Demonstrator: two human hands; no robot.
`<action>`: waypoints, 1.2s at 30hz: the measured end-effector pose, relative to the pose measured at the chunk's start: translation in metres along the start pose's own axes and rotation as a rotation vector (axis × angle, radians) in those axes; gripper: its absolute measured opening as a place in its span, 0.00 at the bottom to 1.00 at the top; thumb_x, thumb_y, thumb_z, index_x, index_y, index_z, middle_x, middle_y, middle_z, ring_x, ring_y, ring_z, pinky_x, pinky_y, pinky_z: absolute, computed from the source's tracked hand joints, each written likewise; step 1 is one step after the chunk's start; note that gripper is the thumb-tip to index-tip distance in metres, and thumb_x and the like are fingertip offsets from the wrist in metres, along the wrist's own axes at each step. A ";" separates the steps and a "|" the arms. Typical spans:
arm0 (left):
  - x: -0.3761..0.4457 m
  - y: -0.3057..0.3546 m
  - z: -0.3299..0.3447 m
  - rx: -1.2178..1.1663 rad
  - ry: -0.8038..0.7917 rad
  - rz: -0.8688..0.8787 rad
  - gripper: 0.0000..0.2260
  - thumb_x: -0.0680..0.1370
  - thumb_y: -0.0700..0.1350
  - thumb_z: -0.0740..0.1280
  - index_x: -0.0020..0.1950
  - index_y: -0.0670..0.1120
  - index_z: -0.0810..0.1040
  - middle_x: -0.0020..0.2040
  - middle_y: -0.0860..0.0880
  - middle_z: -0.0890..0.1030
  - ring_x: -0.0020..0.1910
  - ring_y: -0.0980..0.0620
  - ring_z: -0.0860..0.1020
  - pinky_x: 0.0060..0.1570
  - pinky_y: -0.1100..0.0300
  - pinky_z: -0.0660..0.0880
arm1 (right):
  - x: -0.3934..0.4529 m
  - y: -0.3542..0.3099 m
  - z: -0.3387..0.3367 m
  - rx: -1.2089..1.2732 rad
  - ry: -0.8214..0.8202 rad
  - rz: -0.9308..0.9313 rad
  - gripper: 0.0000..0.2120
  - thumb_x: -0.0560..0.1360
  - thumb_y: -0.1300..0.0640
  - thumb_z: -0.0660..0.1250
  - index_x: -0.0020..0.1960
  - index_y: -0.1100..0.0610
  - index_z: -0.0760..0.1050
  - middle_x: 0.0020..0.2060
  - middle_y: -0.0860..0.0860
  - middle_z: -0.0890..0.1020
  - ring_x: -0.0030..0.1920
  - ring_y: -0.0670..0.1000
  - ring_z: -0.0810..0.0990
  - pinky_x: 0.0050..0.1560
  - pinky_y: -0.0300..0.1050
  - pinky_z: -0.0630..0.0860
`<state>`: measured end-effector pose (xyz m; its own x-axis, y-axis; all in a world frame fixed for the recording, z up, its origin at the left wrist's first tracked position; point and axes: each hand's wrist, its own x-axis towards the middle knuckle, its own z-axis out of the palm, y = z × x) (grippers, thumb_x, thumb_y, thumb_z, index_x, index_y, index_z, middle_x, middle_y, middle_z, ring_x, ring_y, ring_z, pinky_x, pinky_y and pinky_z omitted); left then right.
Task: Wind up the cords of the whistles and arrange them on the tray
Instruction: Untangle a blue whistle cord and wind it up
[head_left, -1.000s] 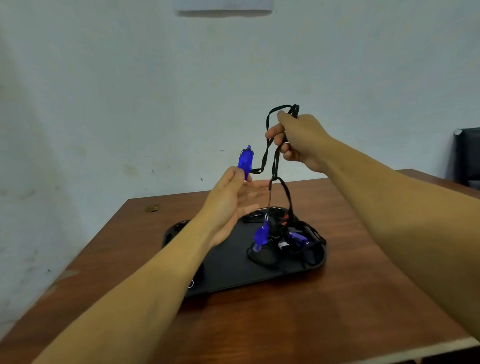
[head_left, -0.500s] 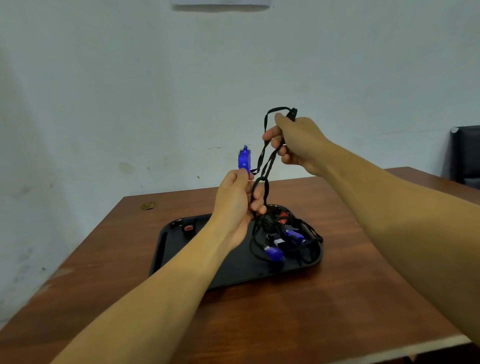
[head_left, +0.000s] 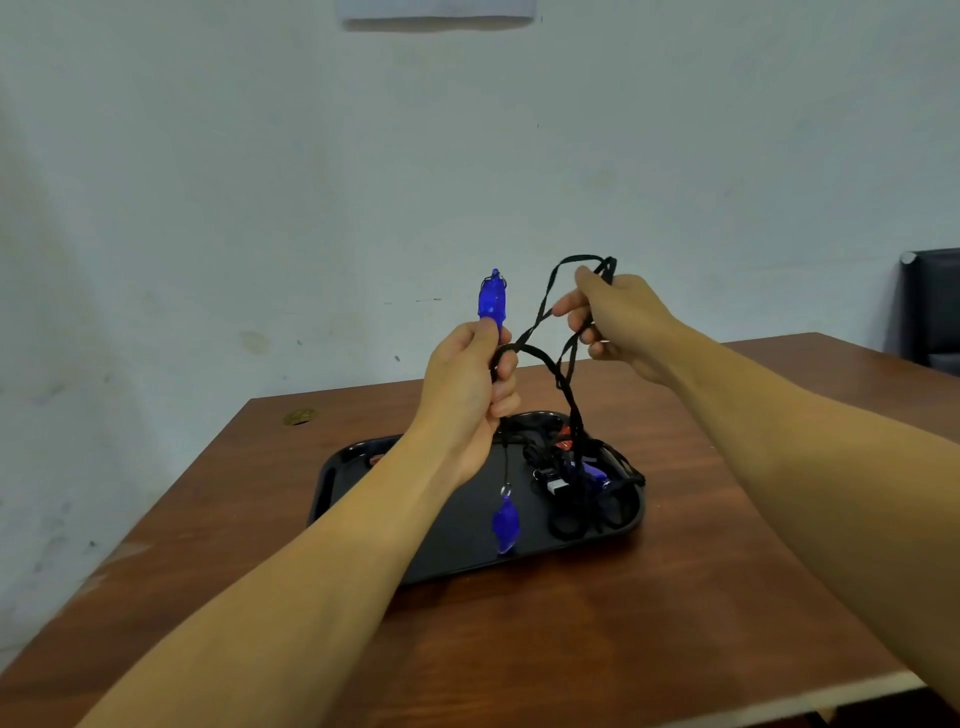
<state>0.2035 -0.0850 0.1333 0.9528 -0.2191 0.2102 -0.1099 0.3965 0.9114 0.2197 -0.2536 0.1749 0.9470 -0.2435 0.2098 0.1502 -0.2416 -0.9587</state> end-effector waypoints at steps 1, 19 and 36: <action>0.000 -0.001 0.001 0.014 0.010 0.004 0.09 0.84 0.43 0.57 0.47 0.43 0.71 0.30 0.49 0.69 0.27 0.54 0.58 0.26 0.62 0.56 | -0.002 -0.004 0.002 -0.012 -0.029 -0.029 0.22 0.85 0.48 0.55 0.46 0.59 0.82 0.31 0.49 0.77 0.28 0.46 0.70 0.27 0.37 0.69; 0.001 -0.001 0.004 0.048 -0.021 0.035 0.08 0.85 0.49 0.56 0.52 0.48 0.73 0.41 0.43 0.79 0.29 0.54 0.64 0.28 0.61 0.59 | -0.018 -0.027 0.030 0.206 -0.213 -0.134 0.12 0.80 0.64 0.59 0.59 0.66 0.76 0.50 0.58 0.85 0.44 0.52 0.85 0.47 0.45 0.82; 0.004 -0.004 -0.019 0.068 0.016 -0.080 0.14 0.86 0.47 0.55 0.47 0.43 0.75 0.34 0.50 0.71 0.30 0.55 0.63 0.28 0.62 0.60 | -0.024 -0.008 0.026 -0.439 -0.401 -0.199 0.19 0.79 0.46 0.68 0.33 0.56 0.79 0.23 0.46 0.66 0.26 0.49 0.59 0.25 0.38 0.57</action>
<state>0.2129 -0.0705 0.1237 0.9637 -0.2329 0.1303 -0.0516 0.3166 0.9472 0.2029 -0.2217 0.1729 0.9586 0.1965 0.2062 0.2846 -0.6300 -0.7225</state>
